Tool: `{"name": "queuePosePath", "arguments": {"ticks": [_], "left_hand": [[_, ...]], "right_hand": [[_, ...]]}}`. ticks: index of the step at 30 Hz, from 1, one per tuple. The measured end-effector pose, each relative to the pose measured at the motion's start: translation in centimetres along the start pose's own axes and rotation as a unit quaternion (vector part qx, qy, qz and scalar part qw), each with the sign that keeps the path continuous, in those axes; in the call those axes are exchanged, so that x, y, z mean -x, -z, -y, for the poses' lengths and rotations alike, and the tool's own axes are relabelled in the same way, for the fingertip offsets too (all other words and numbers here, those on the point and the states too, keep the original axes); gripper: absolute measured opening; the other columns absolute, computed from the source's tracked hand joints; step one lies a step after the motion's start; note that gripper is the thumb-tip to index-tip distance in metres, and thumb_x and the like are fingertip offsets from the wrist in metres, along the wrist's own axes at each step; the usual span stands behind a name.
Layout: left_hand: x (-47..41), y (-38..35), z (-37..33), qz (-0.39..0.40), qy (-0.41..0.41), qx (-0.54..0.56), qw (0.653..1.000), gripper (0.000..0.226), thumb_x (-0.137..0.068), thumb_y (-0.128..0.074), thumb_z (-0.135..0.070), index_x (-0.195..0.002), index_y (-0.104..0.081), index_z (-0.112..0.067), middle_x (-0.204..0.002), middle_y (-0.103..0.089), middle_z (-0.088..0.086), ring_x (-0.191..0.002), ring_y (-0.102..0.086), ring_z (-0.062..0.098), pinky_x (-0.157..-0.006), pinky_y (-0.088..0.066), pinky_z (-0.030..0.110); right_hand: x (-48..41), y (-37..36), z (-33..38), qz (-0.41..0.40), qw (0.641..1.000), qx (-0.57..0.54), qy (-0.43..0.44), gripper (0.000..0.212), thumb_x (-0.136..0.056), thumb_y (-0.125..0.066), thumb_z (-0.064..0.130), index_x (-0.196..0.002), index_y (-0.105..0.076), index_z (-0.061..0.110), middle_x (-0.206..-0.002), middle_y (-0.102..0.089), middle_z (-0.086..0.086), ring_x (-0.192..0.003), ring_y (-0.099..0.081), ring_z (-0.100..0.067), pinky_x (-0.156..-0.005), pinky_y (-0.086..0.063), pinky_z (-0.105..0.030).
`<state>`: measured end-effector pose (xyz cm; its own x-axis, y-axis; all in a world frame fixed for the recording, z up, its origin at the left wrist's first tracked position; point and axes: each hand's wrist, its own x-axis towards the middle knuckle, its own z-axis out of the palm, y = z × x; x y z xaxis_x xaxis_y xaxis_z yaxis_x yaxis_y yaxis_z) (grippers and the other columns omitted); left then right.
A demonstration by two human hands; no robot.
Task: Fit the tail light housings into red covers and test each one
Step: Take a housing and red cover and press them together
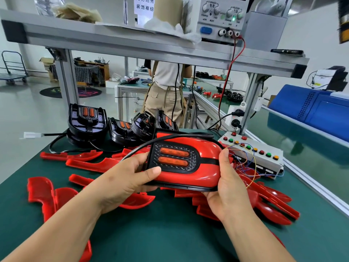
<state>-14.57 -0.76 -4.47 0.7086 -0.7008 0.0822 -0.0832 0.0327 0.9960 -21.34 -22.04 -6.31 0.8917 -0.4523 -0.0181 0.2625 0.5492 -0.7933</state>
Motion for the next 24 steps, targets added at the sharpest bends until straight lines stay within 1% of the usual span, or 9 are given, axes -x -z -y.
{"name": "queuePosePath", "arguments": {"ticks": [4, 7, 9, 10, 12, 15, 19, 22, 24], "left_hand": [[-0.2, 0.2, 0.1, -0.004, -0.010, 0.013, 1.000, 0.036, -0.082, -0.067, -0.031, -0.119, -0.067, -0.032, -0.123, -0.069, 0.000, -0.113, -0.066, 0.019, -0.084, -0.056, 0.026], [-0.3, 0.2, -0.4, 0.009, -0.012, 0.044, 0.999, 0.041, -0.081, -0.071, -0.029, -0.122, -0.066, -0.028, -0.125, -0.068, 0.003, -0.114, -0.065, 0.020, -0.084, -0.056, 0.025], [-0.1, 0.3, -1.0, 0.018, -0.005, 0.080, 0.997, 0.050, -0.078, -0.076, -0.039, -0.125, -0.065, -0.026, -0.124, -0.068, 0.003, -0.113, -0.066, 0.019, -0.082, -0.056, 0.024], [0.0, 0.4, -1.4, 0.007, 0.005, 0.102, 0.995, 0.057, -0.074, -0.077, -0.049, -0.125, -0.066, -0.026, -0.122, -0.069, 0.003, -0.110, -0.067, 0.018, -0.079, -0.057, 0.024], [0.0, 1.1, -2.4, -0.059, 0.054, 0.170, 0.982, 0.073, -0.072, -0.065, -0.062, -0.128, -0.062, -0.015, -0.116, -0.072, 0.007, -0.100, -0.071, 0.018, -0.074, -0.060, 0.027], [-0.6, 2.4, -4.1, -0.141, 0.118, 0.292, 0.939, 0.071, -0.091, -0.045, -0.057, -0.120, -0.057, 0.006, -0.110, -0.071, 0.021, -0.097, -0.072, 0.025, -0.076, -0.061, 0.031], [-1.3, 2.9, -6.2, -0.182, 0.135, 0.403, 0.887, 0.066, -0.103, -0.035, -0.044, -0.110, -0.057, 0.019, -0.095, -0.070, 0.028, -0.100, -0.065, 0.032, -0.078, -0.053, 0.038], [-1.4, 2.9, -7.6, -0.172, 0.138, 0.430, 0.875, 0.060, -0.104, -0.036, -0.040, -0.105, -0.060, 0.015, -0.089, -0.070, 0.024, -0.094, -0.065, 0.031, -0.072, -0.055, 0.037], [-1.5, 2.9, -8.3, -0.163, 0.145, 0.424, 0.879, 0.053, -0.104, -0.036, -0.036, -0.104, -0.062, 0.010, -0.086, -0.070, 0.018, -0.085, -0.067, 0.026, -0.063, -0.061, 0.032]], "right_hand": [[0.0, 0.1, 0.3, 0.013, 1.000, -0.002, 0.024, 0.032, -0.072, -0.067, 0.055, -0.084, -0.077, 0.027, -0.097, -0.076, -0.012, -0.084, -0.074, -0.031, -0.066, -0.060, -0.051], [0.1, 0.0, 0.5, 0.012, 0.999, -0.006, 0.041, 0.031, -0.069, -0.066, 0.055, -0.080, -0.078, 0.028, -0.091, -0.076, -0.010, -0.078, -0.074, -0.028, -0.062, -0.060, -0.046], [0.1, -0.1, 0.5, -0.001, 0.999, -0.018, 0.039, 0.038, -0.070, -0.066, 0.055, -0.090, -0.075, 0.024, -0.092, -0.076, -0.010, -0.077, -0.074, -0.027, -0.059, -0.059, -0.044], [0.1, -0.2, 0.5, -0.007, 0.999, -0.026, 0.035, 0.042, -0.070, -0.067, 0.055, -0.097, -0.072, 0.022, -0.093, -0.076, -0.010, -0.079, -0.074, -0.028, -0.059, -0.059, -0.044], [0.1, -0.2, 0.8, -0.015, 0.998, -0.041, 0.035, 0.051, -0.070, -0.068, 0.055, -0.107, -0.067, 0.020, -0.097, -0.076, -0.011, -0.083, -0.074, -0.029, -0.062, -0.060, -0.046], [0.2, -0.3, 0.9, -0.022, 0.999, -0.032, 0.032, 0.059, -0.066, -0.070, 0.057, -0.112, -0.067, 0.020, -0.098, -0.076, -0.010, -0.084, -0.074, -0.029, -0.065, -0.060, -0.048], [0.4, -0.3, 0.8, -0.015, 0.999, -0.022, 0.025, 0.053, -0.065, -0.072, 0.057, -0.102, -0.072, 0.020, -0.096, -0.076, -0.011, -0.082, -0.074, -0.030, -0.061, -0.058, -0.045], [0.7, -0.4, 1.2, 0.002, 0.999, -0.026, 0.034, 0.036, -0.066, -0.071, 0.055, -0.082, -0.079, 0.023, -0.092, -0.076, -0.011, -0.078, -0.074, -0.029, -0.059, -0.058, -0.044], [1.0, -0.5, 1.6, 0.009, 0.999, -0.027, 0.034, 0.035, -0.069, -0.069, 0.053, -0.079, -0.080, 0.021, -0.092, -0.076, -0.013, -0.078, -0.074, -0.028, -0.059, -0.059, -0.044]]}}
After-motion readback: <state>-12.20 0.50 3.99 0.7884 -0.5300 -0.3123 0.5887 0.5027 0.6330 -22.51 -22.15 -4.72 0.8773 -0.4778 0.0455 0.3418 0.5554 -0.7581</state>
